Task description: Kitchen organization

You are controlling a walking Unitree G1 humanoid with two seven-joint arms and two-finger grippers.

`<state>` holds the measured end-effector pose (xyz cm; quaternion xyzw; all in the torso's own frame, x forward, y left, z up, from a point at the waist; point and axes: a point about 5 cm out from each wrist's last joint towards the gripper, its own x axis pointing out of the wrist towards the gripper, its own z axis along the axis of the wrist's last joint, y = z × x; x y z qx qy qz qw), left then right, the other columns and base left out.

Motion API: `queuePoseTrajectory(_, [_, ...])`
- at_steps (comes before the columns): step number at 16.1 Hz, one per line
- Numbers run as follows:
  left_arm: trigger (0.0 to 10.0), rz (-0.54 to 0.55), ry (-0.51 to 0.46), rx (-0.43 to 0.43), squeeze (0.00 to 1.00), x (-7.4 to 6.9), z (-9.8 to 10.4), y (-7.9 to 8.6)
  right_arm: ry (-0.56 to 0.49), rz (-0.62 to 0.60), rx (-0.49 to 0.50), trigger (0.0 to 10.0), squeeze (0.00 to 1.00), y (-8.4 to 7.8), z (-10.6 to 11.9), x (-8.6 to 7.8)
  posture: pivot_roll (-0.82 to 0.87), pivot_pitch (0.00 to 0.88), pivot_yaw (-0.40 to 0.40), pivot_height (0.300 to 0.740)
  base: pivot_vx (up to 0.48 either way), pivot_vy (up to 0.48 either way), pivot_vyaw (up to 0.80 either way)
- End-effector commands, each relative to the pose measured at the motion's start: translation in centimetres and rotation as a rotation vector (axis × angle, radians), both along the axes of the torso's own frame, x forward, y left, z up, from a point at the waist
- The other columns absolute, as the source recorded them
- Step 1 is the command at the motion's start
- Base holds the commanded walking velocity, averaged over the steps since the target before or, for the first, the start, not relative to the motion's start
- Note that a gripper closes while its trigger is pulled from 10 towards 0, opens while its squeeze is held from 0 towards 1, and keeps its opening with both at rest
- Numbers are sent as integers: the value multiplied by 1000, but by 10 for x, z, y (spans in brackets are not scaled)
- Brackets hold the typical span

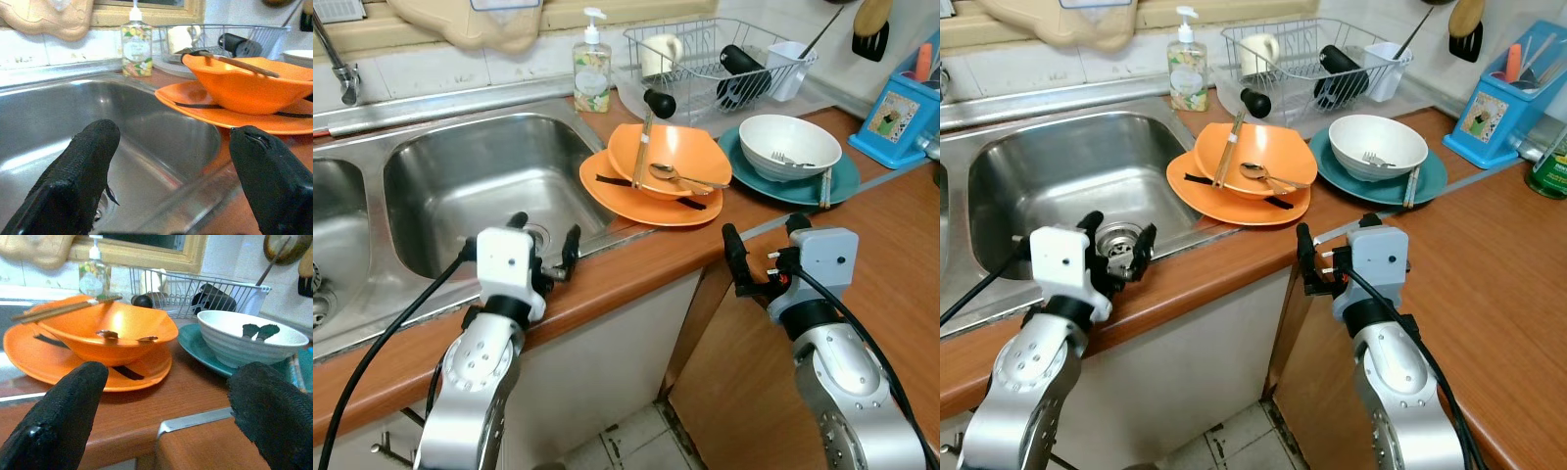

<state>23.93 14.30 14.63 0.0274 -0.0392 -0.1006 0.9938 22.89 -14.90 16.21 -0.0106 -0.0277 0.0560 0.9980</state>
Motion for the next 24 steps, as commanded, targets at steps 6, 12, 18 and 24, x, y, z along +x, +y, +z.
queuePoseTrajectory(6, [10000, -21, -25, 7, 0, -4, 6, 0, -52, 61, 5, 10000, 0, 3, 5, -4, 2, 0, -27, 740, 338, 0, 0])
queuePoseTrajectory(12, [10000, -65, -84, -26, 0, -5, 19, -2, -197, 45, 25, 10000, 0, 1, 27, -10, -1, 0, -19, 740, 285, 0, 0])
queuePoseTrajectory(18, [10000, -153, -109, -116, 1000, -4, 32, -4, -208, 17, 115, 10000, 0, -2, 29, -14, -4, 0, -7, 740, 44, 0, 0])
queuePoseTrajectory(24, [10000, -410, -39, -25, 635, -2, 35, -20, -138, 287, 24, 10000, 0, 6, 18, -25, -12, 0, 3, 740, 0, 0, 0])
